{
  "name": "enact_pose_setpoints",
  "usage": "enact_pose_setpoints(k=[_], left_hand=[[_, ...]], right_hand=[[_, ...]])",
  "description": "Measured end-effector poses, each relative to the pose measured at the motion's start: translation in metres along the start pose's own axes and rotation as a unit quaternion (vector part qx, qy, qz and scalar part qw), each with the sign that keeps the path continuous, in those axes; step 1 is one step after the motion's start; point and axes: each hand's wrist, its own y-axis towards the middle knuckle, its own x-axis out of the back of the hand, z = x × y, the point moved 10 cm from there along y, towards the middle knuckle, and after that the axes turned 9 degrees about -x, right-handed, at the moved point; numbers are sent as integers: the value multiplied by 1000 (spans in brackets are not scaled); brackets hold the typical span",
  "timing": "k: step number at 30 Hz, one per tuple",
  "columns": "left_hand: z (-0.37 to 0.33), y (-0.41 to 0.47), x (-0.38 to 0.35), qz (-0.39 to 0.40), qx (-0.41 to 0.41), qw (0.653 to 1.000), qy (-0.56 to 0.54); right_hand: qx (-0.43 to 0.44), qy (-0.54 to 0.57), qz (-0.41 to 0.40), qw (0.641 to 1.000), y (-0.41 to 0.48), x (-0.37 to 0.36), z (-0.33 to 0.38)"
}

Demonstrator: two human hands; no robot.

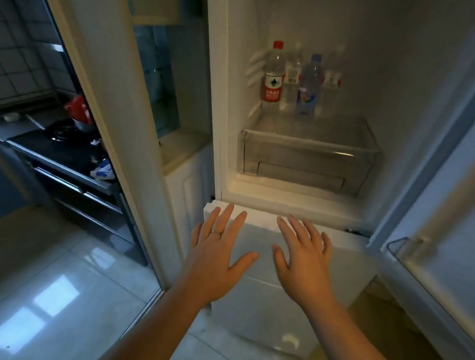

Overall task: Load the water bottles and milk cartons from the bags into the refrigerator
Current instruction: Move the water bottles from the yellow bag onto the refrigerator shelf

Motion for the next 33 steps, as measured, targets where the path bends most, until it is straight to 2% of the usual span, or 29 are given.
enact_pose_setpoints(k=[7, 11, 15, 23, 27, 33], left_hand=[[-34, -99, -17, 5, 13, 998, -64], [-54, -156, -47, 30, 57, 993, -99], [-88, -210, -73, 70, 77, 991, -86], [-204, -304, -110, 100, 108, 986, -81], [-273, -346, -125, 118, 113, 982, -96], [-376, -380, -148, 159, 89, 977, -115]], right_hand=[[15, -2, -4, 1000, -106, 13, -12], [19, -19, 20, 999, -167, 14, -31], [23, -32, 70, 997, -229, 14, -58], [49, -33, 139, 988, -358, 43, -134], [28, -39, 175, 983, -421, 59, -186], [-25, -41, 168, 985, -491, 107, -270]])
